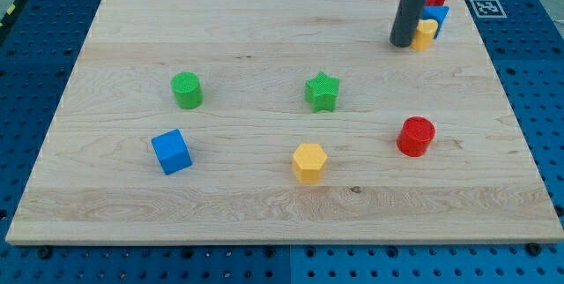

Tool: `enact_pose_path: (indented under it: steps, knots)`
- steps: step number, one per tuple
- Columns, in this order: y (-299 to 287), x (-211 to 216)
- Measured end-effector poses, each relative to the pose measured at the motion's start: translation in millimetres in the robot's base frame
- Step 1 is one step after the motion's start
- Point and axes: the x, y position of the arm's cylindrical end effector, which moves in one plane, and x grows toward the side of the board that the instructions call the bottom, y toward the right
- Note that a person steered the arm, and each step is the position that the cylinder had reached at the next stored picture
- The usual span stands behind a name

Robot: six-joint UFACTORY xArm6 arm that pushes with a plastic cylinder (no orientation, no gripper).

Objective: Slide the heart vertically below the triangle

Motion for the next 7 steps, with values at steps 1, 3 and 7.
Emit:
enact_pose_path:
  steps: [1, 3, 7]
  knots:
    - [-6.3, -13.6]
    - [12.7, -25.8]
    - [-145.4, 30.4]
